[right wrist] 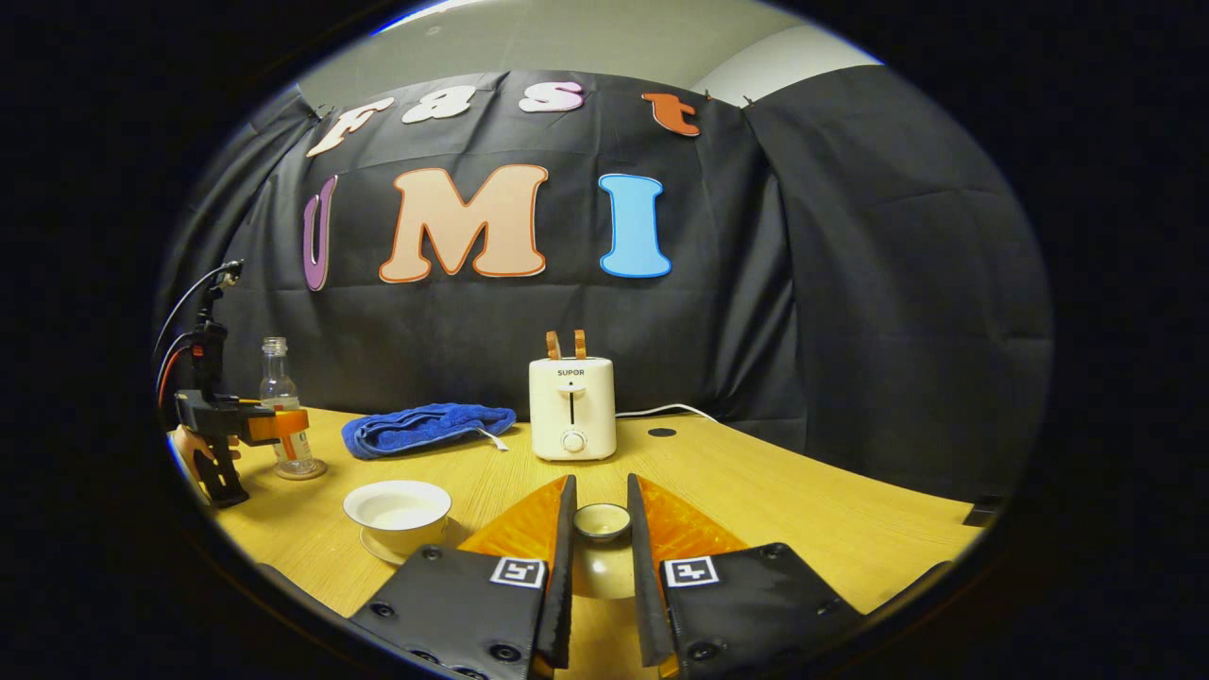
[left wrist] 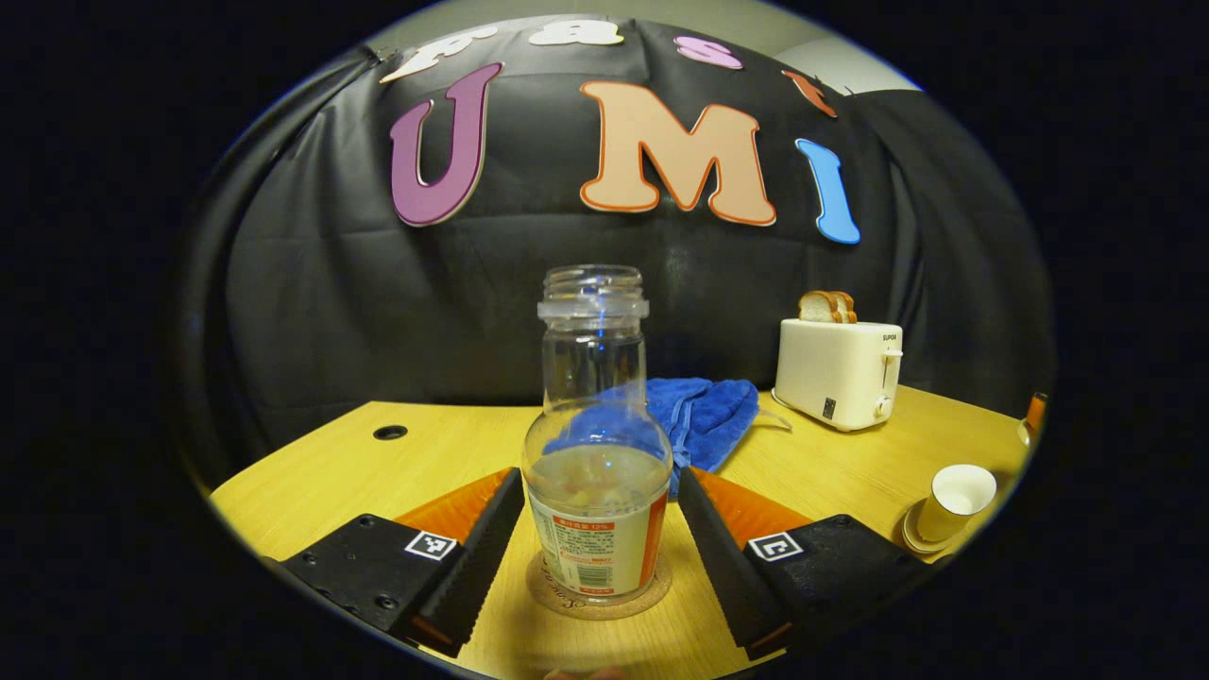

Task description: Open the teacup lid with one hand, grasp the water bottle and pour water into the teacup with the other hand; after pouring, place the water bottle on the coaster and then close the teacup lid.

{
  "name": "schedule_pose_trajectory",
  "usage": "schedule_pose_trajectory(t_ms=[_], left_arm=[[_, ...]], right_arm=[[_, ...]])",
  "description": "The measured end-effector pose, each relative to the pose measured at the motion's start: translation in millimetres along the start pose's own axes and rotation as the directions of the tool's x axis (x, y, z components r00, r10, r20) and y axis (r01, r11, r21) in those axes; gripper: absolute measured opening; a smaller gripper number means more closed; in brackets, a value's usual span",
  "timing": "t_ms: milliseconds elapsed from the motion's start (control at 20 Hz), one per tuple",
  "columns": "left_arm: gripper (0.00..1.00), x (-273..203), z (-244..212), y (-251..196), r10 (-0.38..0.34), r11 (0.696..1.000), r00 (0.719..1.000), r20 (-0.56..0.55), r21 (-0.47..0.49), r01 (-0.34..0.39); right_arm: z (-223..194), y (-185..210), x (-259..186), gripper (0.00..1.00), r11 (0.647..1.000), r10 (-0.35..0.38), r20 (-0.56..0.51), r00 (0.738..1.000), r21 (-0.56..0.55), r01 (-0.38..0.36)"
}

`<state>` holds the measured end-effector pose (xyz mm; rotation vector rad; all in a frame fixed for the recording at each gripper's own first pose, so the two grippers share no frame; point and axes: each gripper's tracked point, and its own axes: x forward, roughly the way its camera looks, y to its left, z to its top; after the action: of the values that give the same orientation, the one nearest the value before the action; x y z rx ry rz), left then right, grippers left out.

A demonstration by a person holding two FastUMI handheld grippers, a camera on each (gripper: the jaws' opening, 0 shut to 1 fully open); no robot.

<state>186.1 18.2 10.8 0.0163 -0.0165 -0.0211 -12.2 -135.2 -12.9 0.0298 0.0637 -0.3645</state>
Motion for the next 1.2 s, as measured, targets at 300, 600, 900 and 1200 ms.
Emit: schedule_pose_trajectory(t_ms=[300,600,900,1200], left_arm=[[0.96,-9,4,10,0.049,0.999,0.997,0.052,-0.020,-0.048],[0.95,-29,4,4,0.007,1.000,0.998,0.060,-0.015,-0.006],[0.94,-47,4,-3,-0.051,0.999,0.996,0.066,-0.010,0.052],[0.95,-48,3,0,-0.032,0.999,0.997,0.065,-0.011,0.032]], right_arm=[[0,1,0,0.31,1.000,0.007,0.001,1.000,0.000,-0.007],[-1,9,-1,0.31,0.999,0.053,-0.001,0.999,0.002,-0.053],[-2,26,1,0.31,0.992,0.123,-0.006,0.992,0.005,-0.123],[-6,88,12,0.31,0.954,0.298,-0.016,0.954,0.011,-0.298]])
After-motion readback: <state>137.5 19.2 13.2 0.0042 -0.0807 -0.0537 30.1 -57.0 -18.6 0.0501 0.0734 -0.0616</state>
